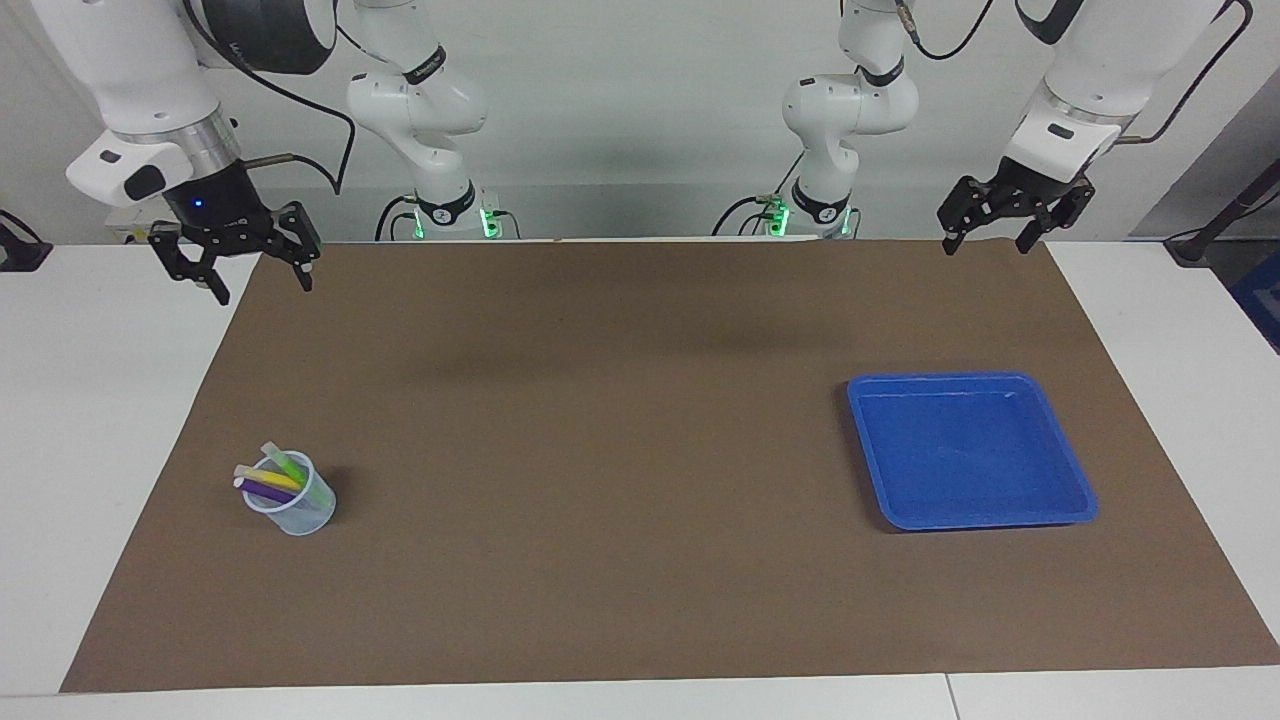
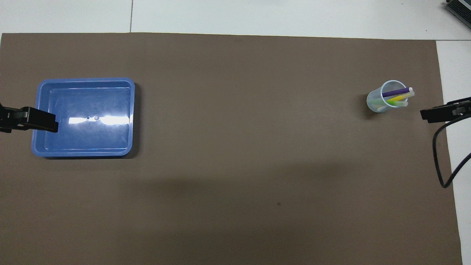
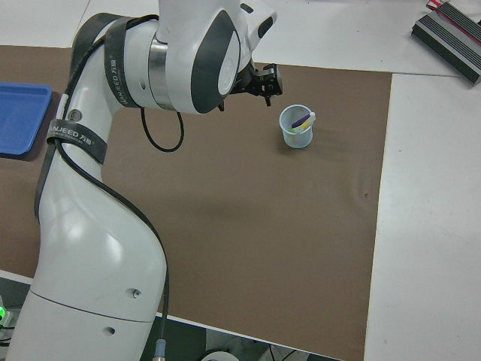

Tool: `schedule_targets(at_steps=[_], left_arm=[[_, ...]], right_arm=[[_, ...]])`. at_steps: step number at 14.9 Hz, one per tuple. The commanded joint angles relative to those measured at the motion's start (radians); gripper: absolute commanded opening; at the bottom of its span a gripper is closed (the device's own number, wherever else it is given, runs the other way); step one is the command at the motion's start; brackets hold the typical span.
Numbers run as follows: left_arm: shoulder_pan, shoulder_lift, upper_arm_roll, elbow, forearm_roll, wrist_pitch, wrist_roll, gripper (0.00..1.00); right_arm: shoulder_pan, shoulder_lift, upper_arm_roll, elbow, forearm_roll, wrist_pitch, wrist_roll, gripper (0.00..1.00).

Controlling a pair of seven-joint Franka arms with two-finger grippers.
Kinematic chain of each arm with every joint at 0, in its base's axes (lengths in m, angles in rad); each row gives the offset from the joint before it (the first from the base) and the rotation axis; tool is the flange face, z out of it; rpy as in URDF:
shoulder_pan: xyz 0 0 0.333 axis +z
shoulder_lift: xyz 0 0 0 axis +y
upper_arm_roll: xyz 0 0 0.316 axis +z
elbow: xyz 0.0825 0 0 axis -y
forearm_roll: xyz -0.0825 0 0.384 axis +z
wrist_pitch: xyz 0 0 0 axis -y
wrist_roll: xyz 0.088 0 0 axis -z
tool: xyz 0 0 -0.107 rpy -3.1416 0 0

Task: Right arm passes pens to left for tray arrangement
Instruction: 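Reach the right gripper into the cup and grasp the green pen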

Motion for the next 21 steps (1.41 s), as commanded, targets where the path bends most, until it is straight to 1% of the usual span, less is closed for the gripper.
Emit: schedule_targets(at_steps=[1, 5, 8, 10, 11, 13, 16, 21], left_arm=[[-0.010, -0.012, 0.007, -0.015, -0.010, 0.010, -0.001, 1.00], [-0.010, -0.014, 0.007, -0.015, -0.010, 0.010, -0.003, 1.00], [-0.010, -0.014, 0.007, -0.015, -0.009, 0.007, -0.003, 1.00], [-0.010, -0.014, 0.007, -0.015, -0.009, 0.007, -0.001, 1.00], [-0.010, -0.014, 0.007, -0.015, -0.009, 0.007, 0.003, 1.00], [-0.010, -0.018, 0.007, -0.020, -0.009, 0.002, -0.003, 1.00], [-0.010, -0.020, 0.007, -0.026, -0.009, 0.008, -0.009, 1.00], [-0.010, -0.020, 0.007, -0.029, -0.009, 0.010, -0.027, 1.00]], right_arm=[[-0.005, -0.017, 0.005, -0.100, -0.035, 0.113, -0.116, 0.84], [-0.031, 0.000, 0.005, -0.190, -0.067, 0.273, -0.282, 0.80], [-0.051, 0.022, 0.005, -0.245, -0.080, 0.391, -0.395, 0.74], [-0.075, 0.052, 0.005, -0.276, -0.090, 0.449, -0.435, 0.73], [-0.094, 0.084, 0.005, -0.276, -0.090, 0.472, -0.479, 0.73], [-0.111, 0.126, 0.005, -0.276, -0.090, 0.555, -0.567, 0.72], [-0.117, 0.152, 0.005, -0.276, -0.089, 0.568, -0.566, 0.62], [-0.112, 0.173, 0.005, -0.276, -0.087, 0.569, -0.538, 0.51]])
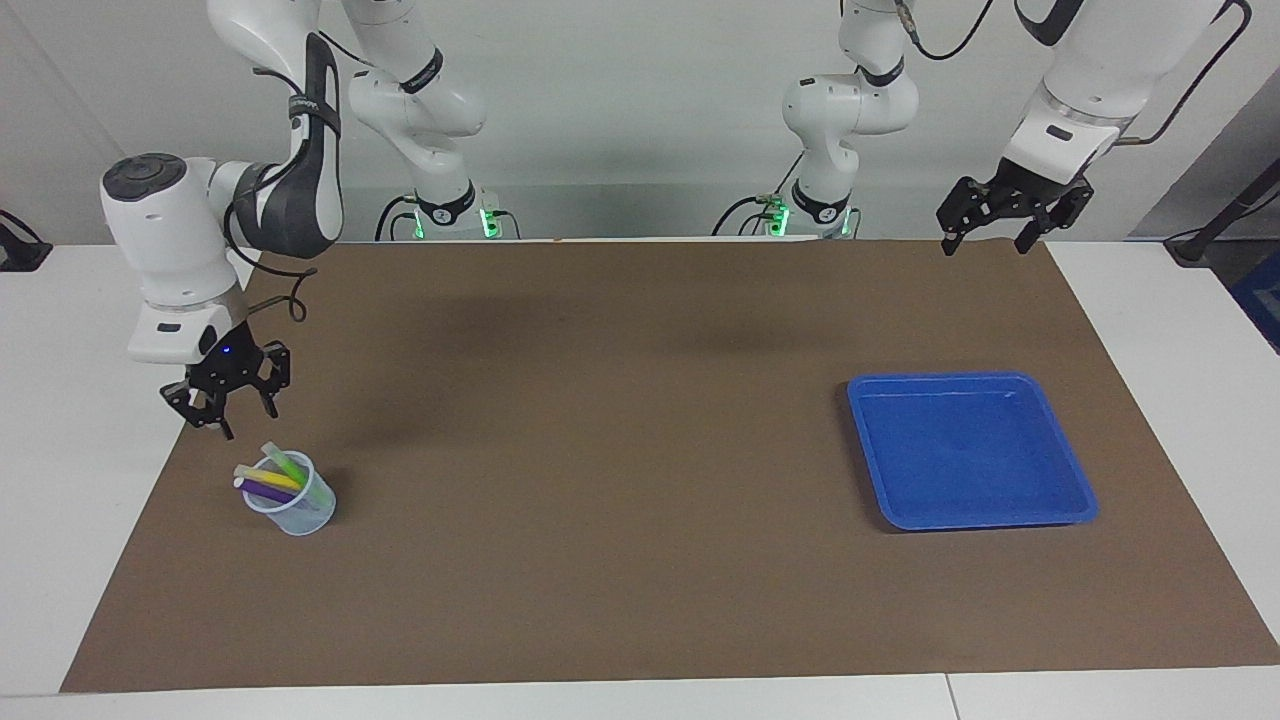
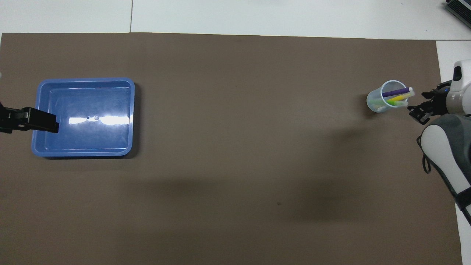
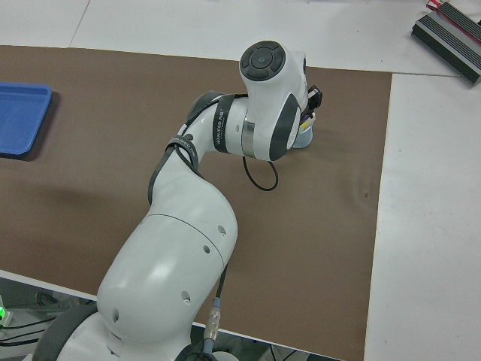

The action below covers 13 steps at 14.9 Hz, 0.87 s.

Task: Right arm passes pens to left for tray arrangement
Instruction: 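Reach the right gripper into the cup and grasp the green pen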

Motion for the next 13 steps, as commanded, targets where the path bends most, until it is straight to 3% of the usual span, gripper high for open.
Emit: schedule_targets(at_steps=[1, 13], left_arm=[[-0.010, -0.021, 0.008, -0.029, -0.010, 0.013, -0.043, 1.00], [-0.012, -0.047, 0.006, -0.087, -0.015, 0.059, -0.101, 1.00]], right_arm=[[-0.006, 0.013, 0.008, -0.004, -0.005, 0.014, 0.008, 0.50], [0.002, 0.053, 0.008, -0.003, -0.005, 0.049, 0.049, 0.46]])
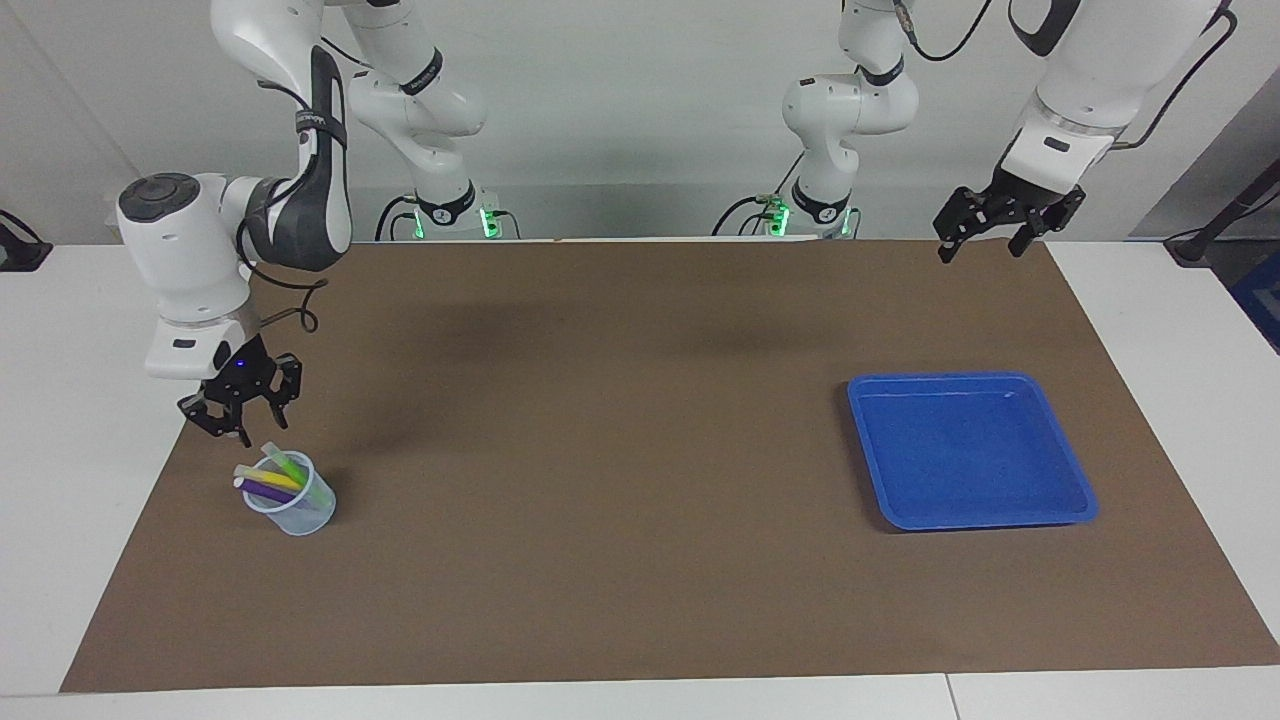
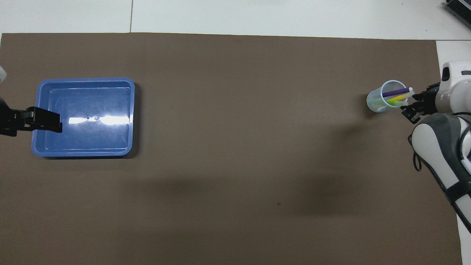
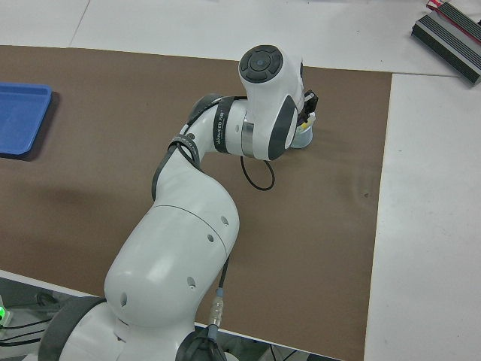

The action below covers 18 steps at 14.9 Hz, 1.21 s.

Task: Right arm passes pens to left for tray arrangement
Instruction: 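Reach the right gripper into the cup and grasp the green pen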

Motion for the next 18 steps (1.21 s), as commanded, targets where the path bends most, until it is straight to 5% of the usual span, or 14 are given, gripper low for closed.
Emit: schedule_targets(at_steps=[1, 18], left_arm=[[-0.012, -0.036, 0.005, -0.046, -0.023, 0.029, -0.057, 1.00], [-0.033, -0.077, -0.012, -0.138, -0.126, 0.081, -0.483, 1.00]], right_arm=[[-0.009, 0.016, 0.006, -0.002, -0.005, 0.042, 0.022, 0.45], [-0.010, 0.050, 0.006, -0.004, -0.005, 0.076, 0.055, 0.28]])
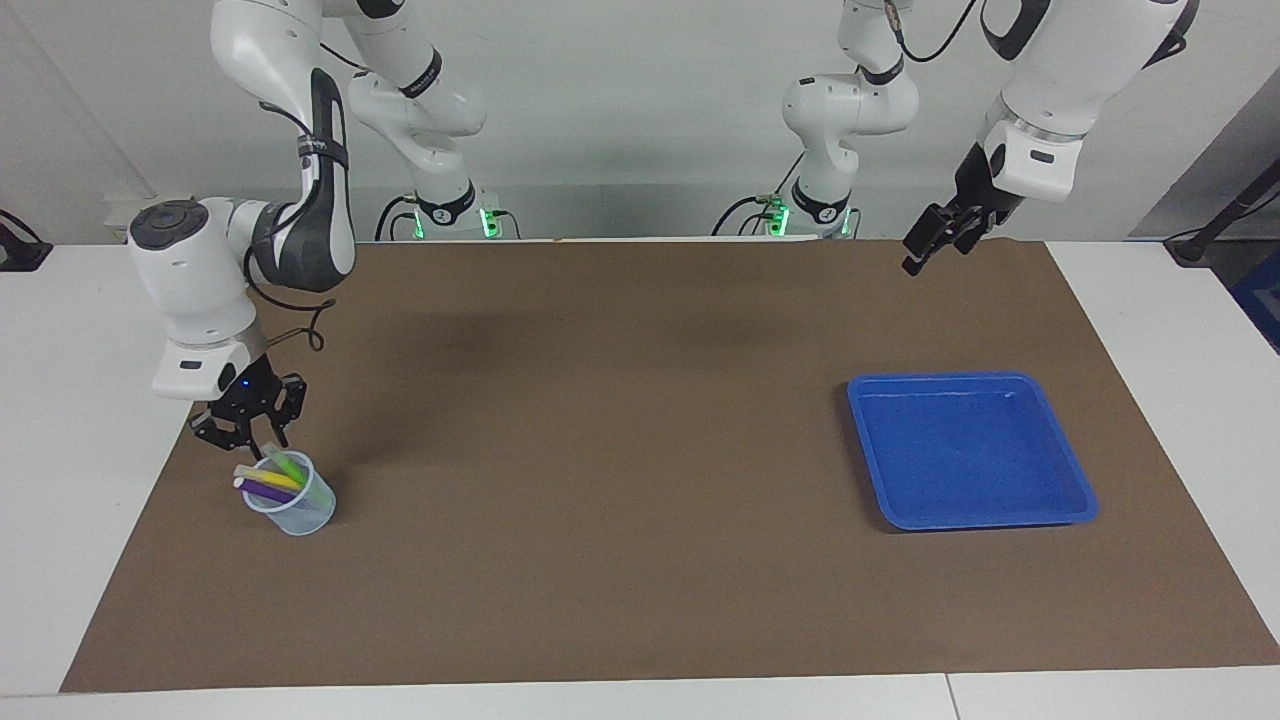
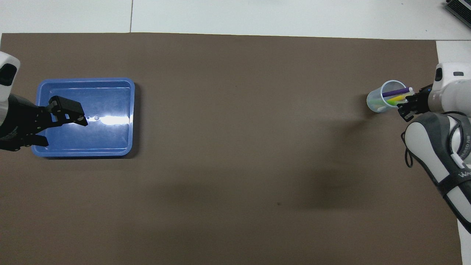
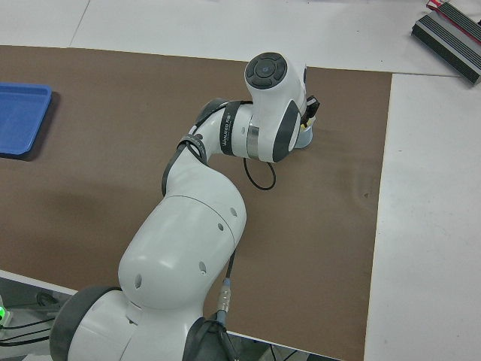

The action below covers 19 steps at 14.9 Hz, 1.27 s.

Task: Right arm passes pens to left for tray arrangement
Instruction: 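Reach the right gripper into the cup and grasp the green pen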

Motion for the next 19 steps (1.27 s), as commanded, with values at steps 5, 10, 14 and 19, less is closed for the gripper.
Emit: schedule_targets(at_steps=[5, 10, 14, 19], left_arm=[[-0.029, -0.070, 0.008, -0.115, -0.037, 0.057, -0.125, 1.00], [-0.052, -0.101, 0.008, -0.175, -0.037, 0.105, -0.162, 1.00], [-0.063, -0.101, 0.008, -0.175, -0.037, 0.106, -0.168, 1.00], [-0.065, -0.101, 0.008, -0.173, -0.043, 0.106, -0.180, 1.00]], right_arm=[[-0.009, 0.014, 0.008, -0.006, -0.005, 0.030, 0.021, 0.26], [-0.009, 0.014, 0.008, -0.006, -0.006, 0.030, 0.021, 0.06], [-0.015, 0.018, 0.008, 0.014, -0.008, 0.015, 0.012, 0.00], [-0.002, 0.011, 0.011, 0.106, 0.003, -0.155, 0.019, 0.00]])
